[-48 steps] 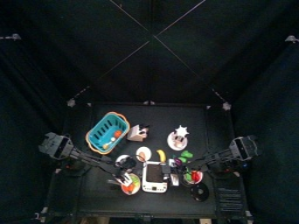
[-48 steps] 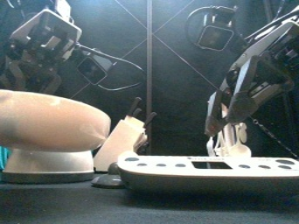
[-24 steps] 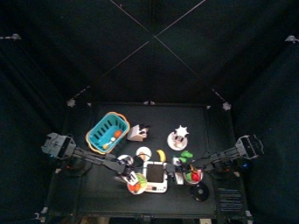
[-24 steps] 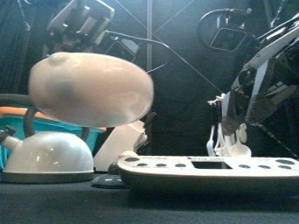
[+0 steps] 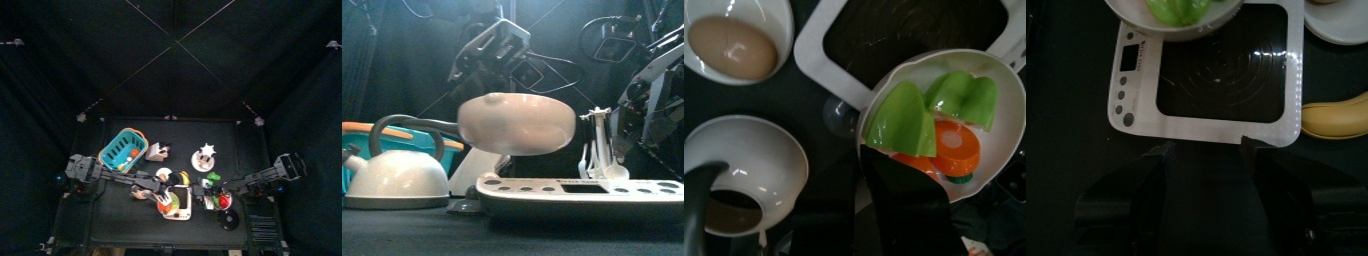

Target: Place pan onto stove

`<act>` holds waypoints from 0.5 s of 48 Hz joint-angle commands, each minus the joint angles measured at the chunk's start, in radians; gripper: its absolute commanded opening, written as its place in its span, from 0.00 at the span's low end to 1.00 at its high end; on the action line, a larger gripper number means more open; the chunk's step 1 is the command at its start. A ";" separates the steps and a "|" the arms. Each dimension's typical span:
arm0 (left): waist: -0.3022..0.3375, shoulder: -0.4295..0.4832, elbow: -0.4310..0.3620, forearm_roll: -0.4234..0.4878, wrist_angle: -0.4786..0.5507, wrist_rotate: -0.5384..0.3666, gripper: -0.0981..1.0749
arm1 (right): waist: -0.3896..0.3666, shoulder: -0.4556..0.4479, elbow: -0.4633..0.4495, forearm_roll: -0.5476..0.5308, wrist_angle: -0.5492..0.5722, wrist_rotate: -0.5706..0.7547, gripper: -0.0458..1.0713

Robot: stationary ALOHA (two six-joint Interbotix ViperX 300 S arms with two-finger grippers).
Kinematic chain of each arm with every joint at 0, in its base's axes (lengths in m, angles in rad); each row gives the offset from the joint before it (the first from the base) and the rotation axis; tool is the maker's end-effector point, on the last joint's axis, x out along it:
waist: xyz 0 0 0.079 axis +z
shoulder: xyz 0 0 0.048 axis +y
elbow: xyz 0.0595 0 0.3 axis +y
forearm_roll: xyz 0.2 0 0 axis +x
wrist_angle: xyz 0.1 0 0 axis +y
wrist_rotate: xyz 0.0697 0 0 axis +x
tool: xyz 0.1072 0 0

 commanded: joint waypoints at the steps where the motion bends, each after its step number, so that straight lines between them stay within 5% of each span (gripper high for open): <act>1: 0.020 0.006 -0.046 0.031 0.000 0.005 0.52 | 0.002 -0.026 -0.002 0.008 -0.005 0.002 0.84; 24: 0.037 0.071 -0.115 0.046 -0.063 0.031 0.52 | 0.002 -0.029 0.005 0.015 -0.005 0.002 0.84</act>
